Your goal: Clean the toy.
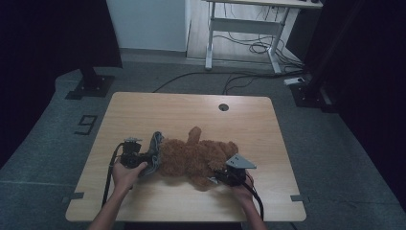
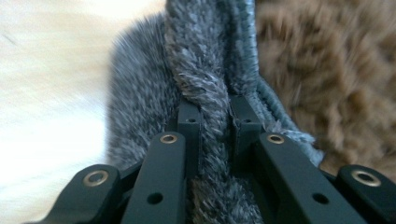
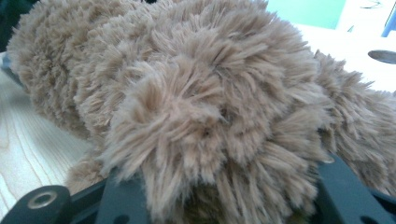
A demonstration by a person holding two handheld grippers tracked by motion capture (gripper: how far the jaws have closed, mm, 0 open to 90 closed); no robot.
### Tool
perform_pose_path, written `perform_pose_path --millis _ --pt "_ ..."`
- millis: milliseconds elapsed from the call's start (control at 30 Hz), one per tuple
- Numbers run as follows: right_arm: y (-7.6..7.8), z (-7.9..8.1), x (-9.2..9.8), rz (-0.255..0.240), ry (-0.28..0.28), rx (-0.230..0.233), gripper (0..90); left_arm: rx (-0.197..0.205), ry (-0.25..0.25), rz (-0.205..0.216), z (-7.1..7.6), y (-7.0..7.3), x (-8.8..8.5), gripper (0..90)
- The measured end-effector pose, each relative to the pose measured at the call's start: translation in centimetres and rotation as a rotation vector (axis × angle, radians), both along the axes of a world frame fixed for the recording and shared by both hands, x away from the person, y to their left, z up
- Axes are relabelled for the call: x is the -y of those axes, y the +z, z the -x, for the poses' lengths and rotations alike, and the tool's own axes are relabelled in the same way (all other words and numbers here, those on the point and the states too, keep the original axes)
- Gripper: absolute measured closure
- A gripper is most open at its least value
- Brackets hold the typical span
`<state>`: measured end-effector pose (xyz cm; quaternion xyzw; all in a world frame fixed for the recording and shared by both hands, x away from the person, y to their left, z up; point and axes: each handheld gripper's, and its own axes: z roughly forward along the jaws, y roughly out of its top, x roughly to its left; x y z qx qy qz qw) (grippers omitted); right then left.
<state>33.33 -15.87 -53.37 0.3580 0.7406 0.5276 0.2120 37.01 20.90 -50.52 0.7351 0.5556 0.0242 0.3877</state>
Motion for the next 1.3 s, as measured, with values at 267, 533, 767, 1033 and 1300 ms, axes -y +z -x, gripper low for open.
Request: perform_pose_path --millis 267,533,767,1033,1300 --pt "0.3 -0.1 0.1 -0.047 0.01 0.004 56.1 -0.003 -0.005 0.105 -0.7 -0.1 1.4 81.2" --pt "2.7 -2.1 -0.5 0.0 0.035 0.194 56.8 0.096 0.031 0.179 -3.2 2.2 1.1 81.6" --pt "2.5 -4.7 -0.7 0.075 0.015 0.239 56.0 0.094 0.058 0.145 -4.3 0.7 1.6 81.5" --pt "0.4 -1.8 -0.2 0.063 0.066 0.231 55.5 0.081 0.052 0.177 -2.3 -1.5 0.9 80.9" --pt "-0.8 -0.2 0.4 0.065 0.09 0.208 55.4 0.133 0.051 0.176 -0.7 0.7 -0.6 78.5"
